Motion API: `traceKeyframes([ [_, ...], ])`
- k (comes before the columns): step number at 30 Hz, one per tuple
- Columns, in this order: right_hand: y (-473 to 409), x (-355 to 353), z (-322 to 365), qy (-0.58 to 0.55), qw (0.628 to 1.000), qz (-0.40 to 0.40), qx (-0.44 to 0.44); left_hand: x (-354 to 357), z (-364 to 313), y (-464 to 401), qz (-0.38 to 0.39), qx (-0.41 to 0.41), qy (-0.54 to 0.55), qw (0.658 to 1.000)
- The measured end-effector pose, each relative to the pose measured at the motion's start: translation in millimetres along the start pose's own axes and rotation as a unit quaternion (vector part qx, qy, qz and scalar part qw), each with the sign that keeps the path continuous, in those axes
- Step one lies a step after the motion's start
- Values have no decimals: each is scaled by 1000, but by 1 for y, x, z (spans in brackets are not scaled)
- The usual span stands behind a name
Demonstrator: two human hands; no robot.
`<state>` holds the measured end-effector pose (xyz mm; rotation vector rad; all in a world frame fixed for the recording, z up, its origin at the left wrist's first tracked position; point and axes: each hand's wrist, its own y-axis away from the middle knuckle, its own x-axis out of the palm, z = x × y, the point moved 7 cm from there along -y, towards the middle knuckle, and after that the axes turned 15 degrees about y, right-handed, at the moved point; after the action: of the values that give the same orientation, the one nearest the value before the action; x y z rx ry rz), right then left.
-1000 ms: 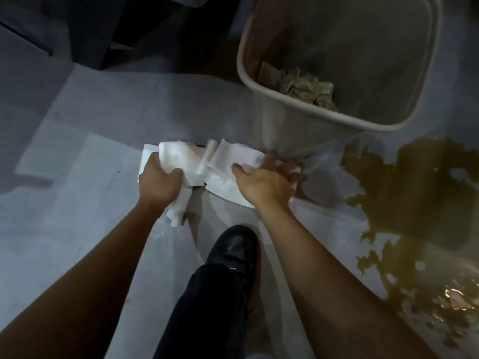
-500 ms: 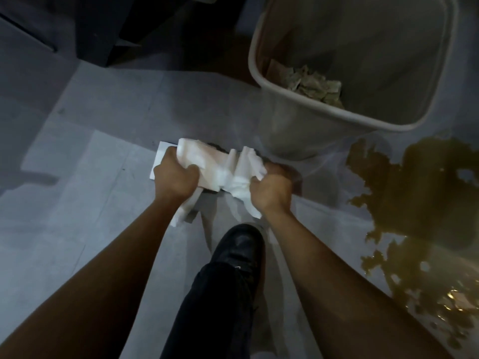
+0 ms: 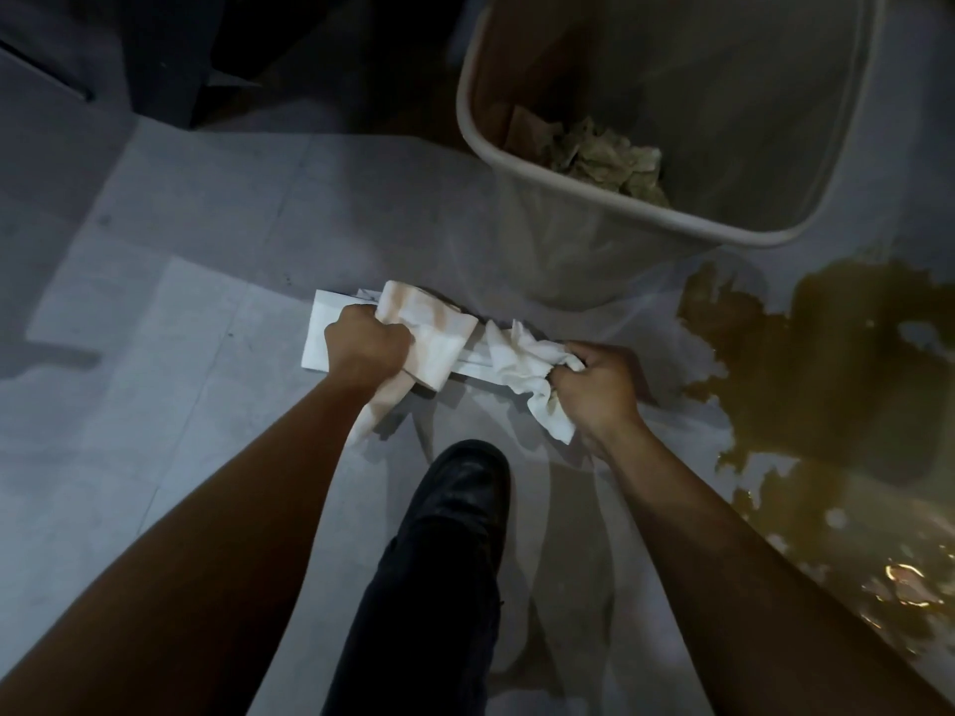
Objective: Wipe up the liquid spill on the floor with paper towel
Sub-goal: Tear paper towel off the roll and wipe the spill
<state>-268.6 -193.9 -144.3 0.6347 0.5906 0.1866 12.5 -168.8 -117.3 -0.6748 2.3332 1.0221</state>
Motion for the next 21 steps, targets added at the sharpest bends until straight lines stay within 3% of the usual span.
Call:
traceKeyframes([
  [6,6,4,-12,-83,995,24,52,-1,4,0,-6,-12,11,1000],
  [16,12,4,-8,-115,988,56,83,-3,6,1,-2,-33,37,999],
  [18,5,-10,-14,-66,993,22,92,-9,8,-1,-21,-45,51,997],
  [21,6,-41,-13,88,995,-28,38,-18,12,-7,-37,-72,59,995],
])
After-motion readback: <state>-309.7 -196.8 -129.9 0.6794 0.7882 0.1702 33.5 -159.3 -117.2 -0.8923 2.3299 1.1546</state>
